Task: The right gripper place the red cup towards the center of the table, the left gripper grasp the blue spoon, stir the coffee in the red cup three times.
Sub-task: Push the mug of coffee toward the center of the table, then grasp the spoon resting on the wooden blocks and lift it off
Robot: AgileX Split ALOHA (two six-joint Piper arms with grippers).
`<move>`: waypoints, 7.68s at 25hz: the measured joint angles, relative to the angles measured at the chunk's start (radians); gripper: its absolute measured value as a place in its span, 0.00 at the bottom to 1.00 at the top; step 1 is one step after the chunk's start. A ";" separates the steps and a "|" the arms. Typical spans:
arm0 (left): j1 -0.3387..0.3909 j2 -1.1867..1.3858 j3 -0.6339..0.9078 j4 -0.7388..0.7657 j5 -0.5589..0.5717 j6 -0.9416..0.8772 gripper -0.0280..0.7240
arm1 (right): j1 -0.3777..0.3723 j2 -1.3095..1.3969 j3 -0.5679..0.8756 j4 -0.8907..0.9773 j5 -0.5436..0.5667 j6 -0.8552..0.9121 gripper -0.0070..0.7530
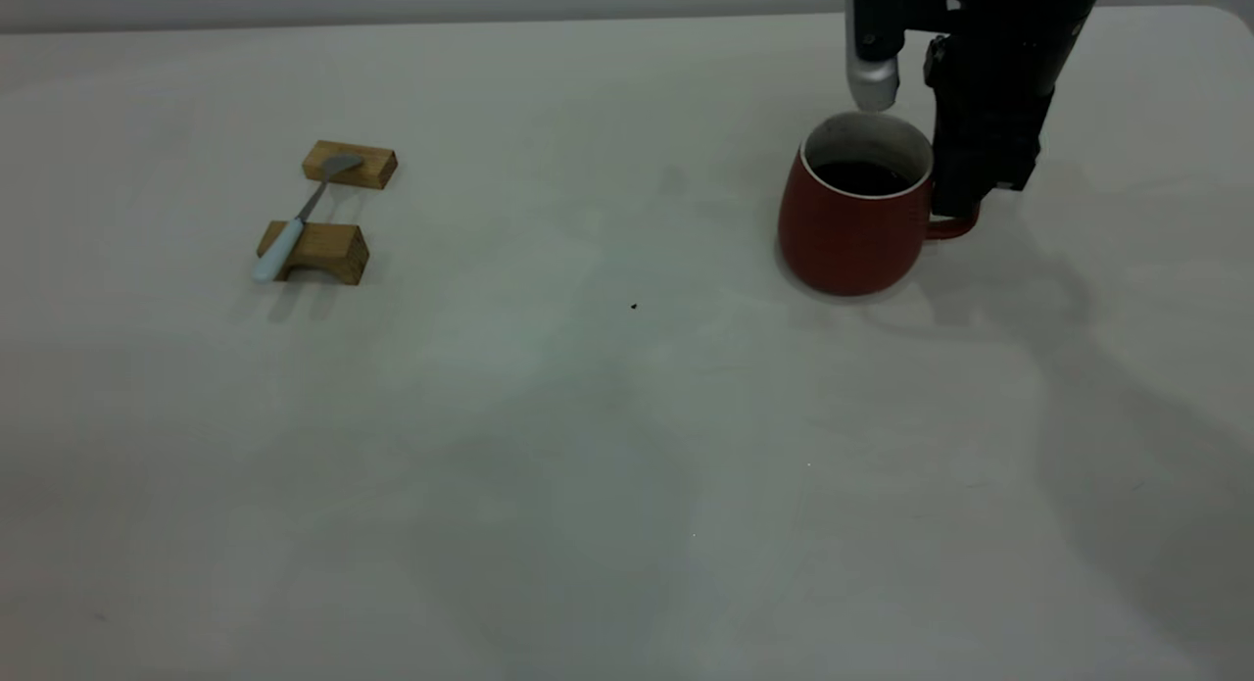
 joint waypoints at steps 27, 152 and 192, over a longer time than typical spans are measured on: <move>0.000 0.000 0.000 0.000 0.000 0.000 0.77 | 0.320 0.004 0.000 -0.049 -0.075 0.303 0.25; -0.034 1.369 -0.155 0.003 -0.803 -0.120 0.86 | -0.145 -2.397 1.125 0.020 0.471 1.164 0.32; -0.111 2.334 -0.788 0.003 -0.817 -0.127 0.25 | -0.145 -2.397 1.125 0.022 0.471 1.164 0.32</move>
